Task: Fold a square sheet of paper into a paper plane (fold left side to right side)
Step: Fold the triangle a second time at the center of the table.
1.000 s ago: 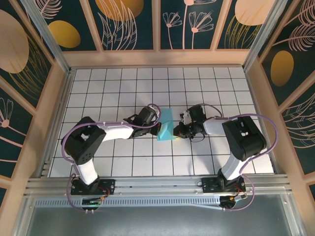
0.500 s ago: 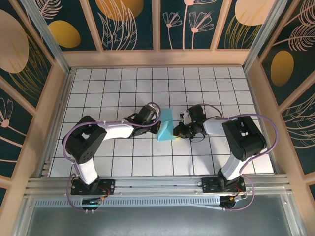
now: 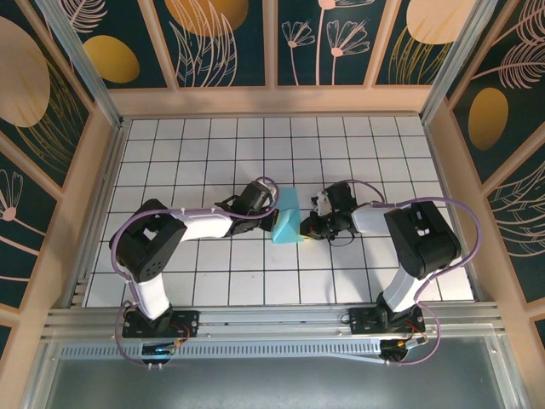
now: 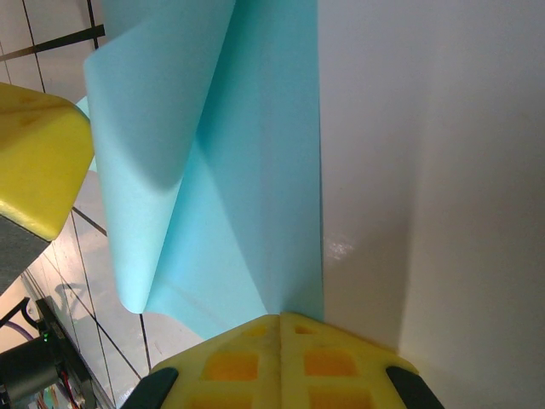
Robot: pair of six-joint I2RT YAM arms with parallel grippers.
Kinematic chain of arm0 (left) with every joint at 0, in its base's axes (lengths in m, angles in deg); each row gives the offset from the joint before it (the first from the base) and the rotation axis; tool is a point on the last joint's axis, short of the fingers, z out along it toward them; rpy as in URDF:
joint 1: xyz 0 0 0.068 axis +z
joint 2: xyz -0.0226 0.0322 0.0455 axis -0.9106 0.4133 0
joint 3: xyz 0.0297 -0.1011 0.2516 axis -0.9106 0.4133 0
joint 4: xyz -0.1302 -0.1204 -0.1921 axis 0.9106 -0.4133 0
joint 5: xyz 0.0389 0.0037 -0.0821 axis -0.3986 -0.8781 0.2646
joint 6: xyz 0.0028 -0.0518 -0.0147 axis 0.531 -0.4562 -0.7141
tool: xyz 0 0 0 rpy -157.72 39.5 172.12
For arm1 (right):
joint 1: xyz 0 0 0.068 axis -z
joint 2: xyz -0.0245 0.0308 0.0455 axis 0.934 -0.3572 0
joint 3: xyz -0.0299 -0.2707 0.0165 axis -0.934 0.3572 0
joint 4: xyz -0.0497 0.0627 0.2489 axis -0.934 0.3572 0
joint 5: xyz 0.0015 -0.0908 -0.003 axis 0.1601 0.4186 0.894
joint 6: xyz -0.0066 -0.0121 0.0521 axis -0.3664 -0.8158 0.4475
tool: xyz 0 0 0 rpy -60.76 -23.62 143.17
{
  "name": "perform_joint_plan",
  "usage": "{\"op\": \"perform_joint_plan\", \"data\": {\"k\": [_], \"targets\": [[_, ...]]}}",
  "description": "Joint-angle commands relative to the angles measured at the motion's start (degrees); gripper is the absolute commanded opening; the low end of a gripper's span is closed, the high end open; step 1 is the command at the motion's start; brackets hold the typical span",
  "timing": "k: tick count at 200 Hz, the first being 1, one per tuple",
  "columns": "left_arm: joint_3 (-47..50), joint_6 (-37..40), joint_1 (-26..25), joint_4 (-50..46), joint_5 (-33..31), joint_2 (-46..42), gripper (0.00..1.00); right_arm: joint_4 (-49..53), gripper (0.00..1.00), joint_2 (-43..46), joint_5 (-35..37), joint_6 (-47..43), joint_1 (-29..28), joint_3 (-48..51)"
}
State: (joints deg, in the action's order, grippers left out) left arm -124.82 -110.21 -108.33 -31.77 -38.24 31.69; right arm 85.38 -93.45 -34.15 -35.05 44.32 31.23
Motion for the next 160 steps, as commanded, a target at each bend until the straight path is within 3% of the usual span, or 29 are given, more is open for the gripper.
{"op": "perform_joint_plan", "data": {"k": [1,160], "targets": [[-1.4,0.9,0.4,-0.5,-0.4,1.3,0.0,2.9,0.0,-2.5,4.0,-1.1,-0.6,0.7],[-2.1,1.2,0.4,0.0,-0.8,2.2,0.0,2.8,0.0,-3.2,3.7,-1.1,-0.6,0.5]]}}
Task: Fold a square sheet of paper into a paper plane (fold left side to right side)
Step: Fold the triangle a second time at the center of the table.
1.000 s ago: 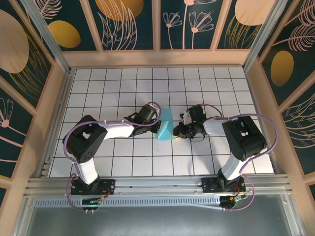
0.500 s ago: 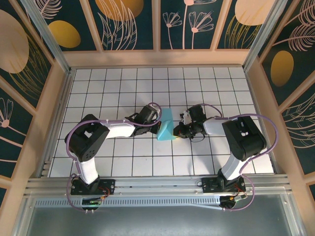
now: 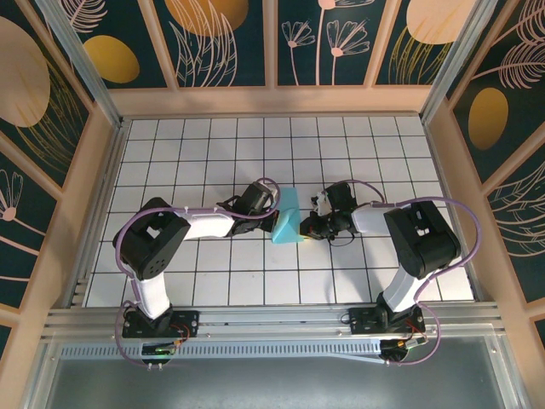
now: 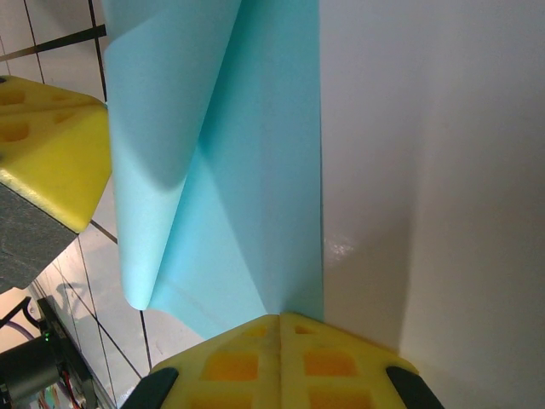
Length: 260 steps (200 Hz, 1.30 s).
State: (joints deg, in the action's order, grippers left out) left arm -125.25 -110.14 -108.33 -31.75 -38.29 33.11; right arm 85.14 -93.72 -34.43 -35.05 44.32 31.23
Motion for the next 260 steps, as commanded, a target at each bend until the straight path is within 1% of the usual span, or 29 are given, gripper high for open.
{"op": "perform_joint_plan", "data": {"k": [1,114,151,209,260], "targets": [[-1.7,1.1,0.4,0.0,-0.8,0.9,0.0,3.0,0.0,-2.9,3.9,-1.1,-0.6,0.4],[-1.5,1.8,0.4,-1.4,-2.0,1.7,0.0,3.2,0.0,-2.9,3.9,-1.2,-0.6,0.4],[-1.4,1.8,0.4,-1.3,-1.6,2.2,0.0,3.1,0.0,-2.9,3.7,-1.1,-0.6,0.4],[-1.0,1.9,0.4,0.0,0.1,3.6,0.0,1.5,0.0,-1.6,1.1,-0.4,-0.6,-0.3],[-0.7,2.3,0.5,-0.5,0.4,4.3,0.0,-1.9,0.0,2.6,-3.8,2.4,0.3,-0.7]]}}
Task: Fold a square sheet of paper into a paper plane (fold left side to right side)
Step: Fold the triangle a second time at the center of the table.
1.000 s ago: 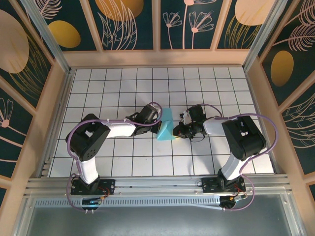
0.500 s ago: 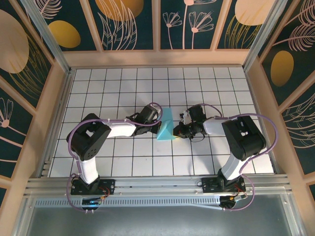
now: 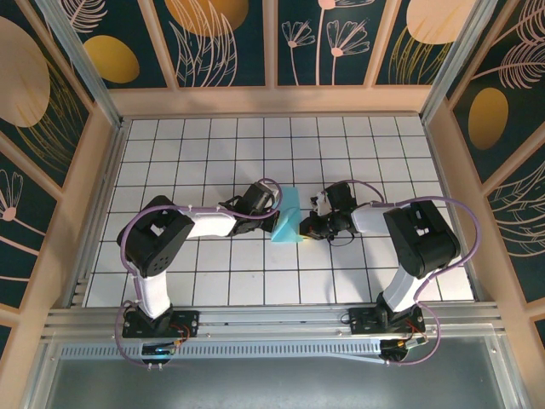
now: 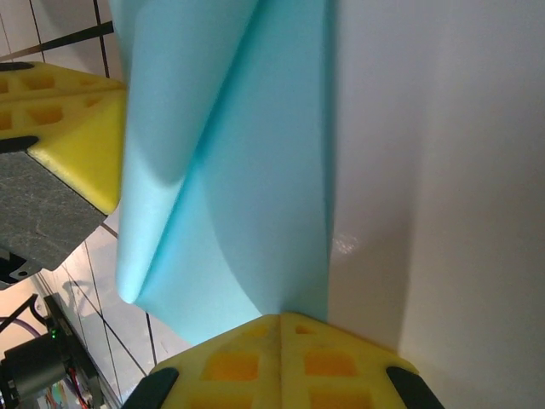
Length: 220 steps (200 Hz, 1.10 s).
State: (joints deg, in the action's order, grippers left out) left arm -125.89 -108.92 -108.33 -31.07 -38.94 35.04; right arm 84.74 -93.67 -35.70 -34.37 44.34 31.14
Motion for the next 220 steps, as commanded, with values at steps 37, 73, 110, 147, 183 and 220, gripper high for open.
{"op": "perform_joint_plan", "data": {"k": [37,73,110,147,183,220], "targets": [[0.2,1.1,0.5,-1.2,0.9,2.1,0.0,-8.9,0.0,3.7,-7.3,6.8,1.3,0.2],[0.4,1.1,0.4,-1.2,0.8,2.0,0.0,-10.9,0.0,1.2,-6.3,8.2,0.5,-2.6],[0.6,1.2,0.4,-1.0,0.9,1.9,0.0,-10.9,0.0,-2.3,-4.6,8.3,-0.8,-5.7],[0.5,1.1,0.4,-0.9,1.0,2.0,0.0,-10.2,0.0,-5.4,-3.9,7.9,-2.0,-8.1],[0.3,1.3,0.4,-0.8,1.1,2.1,0.0,-10.5,0.0,-7.3,-3.1,7.9,-2.8,-9.1],[0.3,1.2,0.4,-0.7,1.0,2.2,0.0,-9.2,0.0,-8.0,-1.8,7.1,-3.1,-9.3]]}}
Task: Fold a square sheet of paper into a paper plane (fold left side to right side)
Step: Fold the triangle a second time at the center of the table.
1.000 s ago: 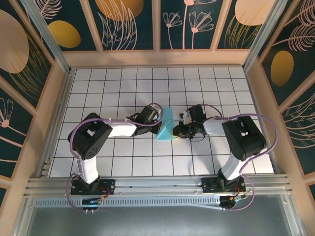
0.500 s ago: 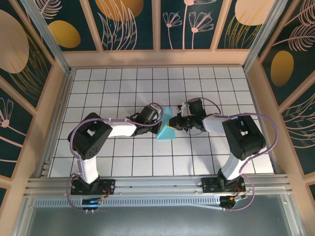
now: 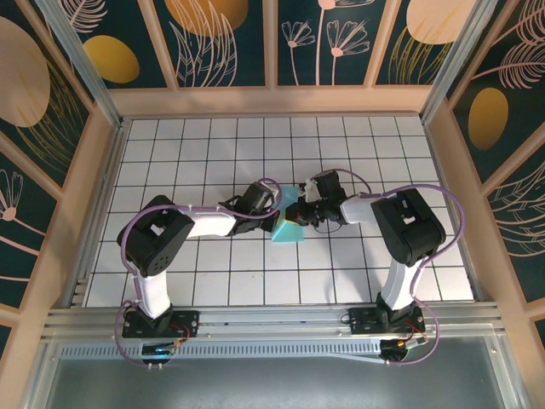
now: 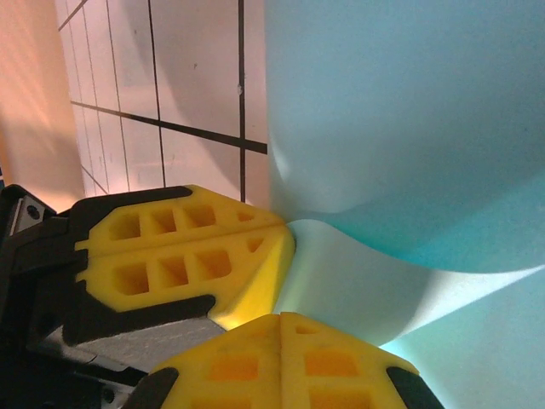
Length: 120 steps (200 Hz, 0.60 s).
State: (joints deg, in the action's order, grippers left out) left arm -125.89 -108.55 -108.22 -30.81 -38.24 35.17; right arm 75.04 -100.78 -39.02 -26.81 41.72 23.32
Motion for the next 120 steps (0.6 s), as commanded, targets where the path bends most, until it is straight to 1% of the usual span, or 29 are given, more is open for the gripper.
{"op": "perform_joint_plan", "data": {"k": [1,51,120], "targets": [[0.3,0.9,0.3,-1.0,0.3,2.0,0.0,0.7,0.0,-0.9,1.6,-0.5,-0.5,-1.5],[0.3,1.0,0.3,-0.9,0.6,2.0,0.0,4.1,0.0,-1.4,4.9,-2.2,-0.6,-1.3],[0.3,1.0,0.3,-0.7,0.5,1.9,0.0,5.4,0.0,-1.6,6.1,-2.6,-0.6,-0.7]]}}
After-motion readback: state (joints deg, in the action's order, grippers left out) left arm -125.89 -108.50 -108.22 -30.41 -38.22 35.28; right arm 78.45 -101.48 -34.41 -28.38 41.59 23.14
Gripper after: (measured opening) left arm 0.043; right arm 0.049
